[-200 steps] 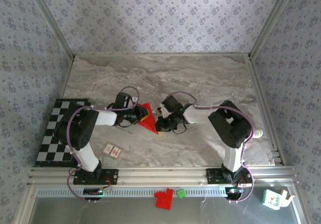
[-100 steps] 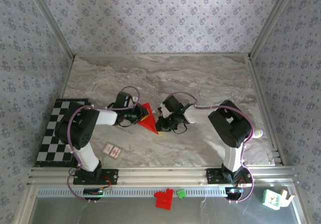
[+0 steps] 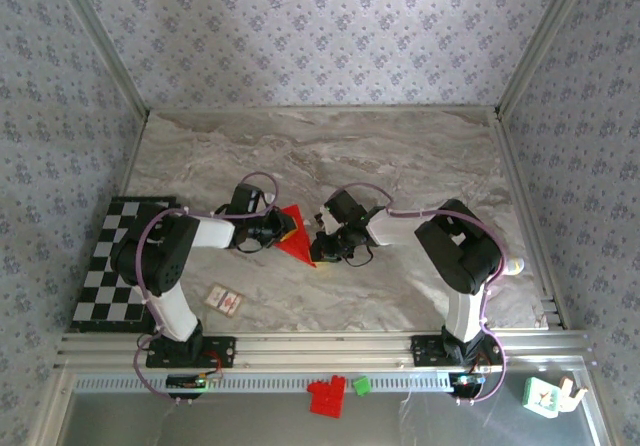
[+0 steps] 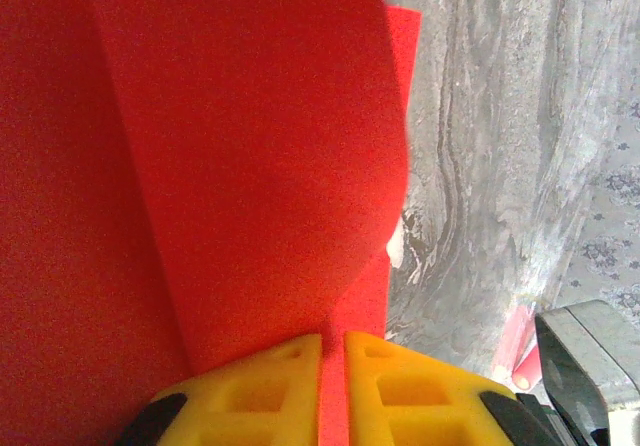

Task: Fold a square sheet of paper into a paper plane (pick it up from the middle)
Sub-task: Fourth fold the wing at the center of the table.

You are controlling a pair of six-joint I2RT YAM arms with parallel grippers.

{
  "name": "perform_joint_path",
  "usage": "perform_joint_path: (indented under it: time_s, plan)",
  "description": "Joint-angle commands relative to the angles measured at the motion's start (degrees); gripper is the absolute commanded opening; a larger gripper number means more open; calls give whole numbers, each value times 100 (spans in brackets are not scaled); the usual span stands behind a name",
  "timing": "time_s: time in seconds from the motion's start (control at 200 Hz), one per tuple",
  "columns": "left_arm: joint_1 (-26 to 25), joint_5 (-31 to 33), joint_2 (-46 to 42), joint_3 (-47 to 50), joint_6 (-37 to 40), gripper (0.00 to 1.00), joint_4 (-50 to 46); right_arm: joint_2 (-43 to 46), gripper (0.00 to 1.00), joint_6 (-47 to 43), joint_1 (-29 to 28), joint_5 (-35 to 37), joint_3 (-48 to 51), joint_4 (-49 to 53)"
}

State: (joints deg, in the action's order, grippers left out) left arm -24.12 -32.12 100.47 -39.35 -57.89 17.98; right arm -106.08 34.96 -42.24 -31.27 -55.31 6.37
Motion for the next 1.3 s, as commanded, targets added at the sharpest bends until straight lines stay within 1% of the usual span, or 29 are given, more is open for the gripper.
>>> perform_joint_path:
  time_s: [0.0,0.225,0.38,0.45,0.58,0.685,0.855,0.925,1.069,1.294]
  plan:
    - [21,44,154,-99,142,15,-162,-35,10,9,45,128,141,202]
    - [24,133,267,-161,207,15,-533,191,13,49,67,165,160,145]
    - [21,186,357,-172,192,14,-703,594,22,63,123,200,211,33]
    - [21,211,368,-183,190,14,-759,843,27,205,155,273,248,-34]
    - [21,257,403,-245,199,14,-955,1045,27,156,139,462,154,22]
    - [21,288,445,-273,181,13,-1078,869,24,152,49,507,-107,96]
    - [23,336,496,-310,155,13,-1264,382,14,153,-127,532,-488,121]
    - [21,351,513,-322,148,13,-1343,229,11,151,-178,556,-595,137]
    - [21,377,568,-398,128,13,-1528,12,9,153,-207,651,-768,194]
    - [26,459,703,-553,98,13,-1889,-244,8,153,-228,692,-907,293]
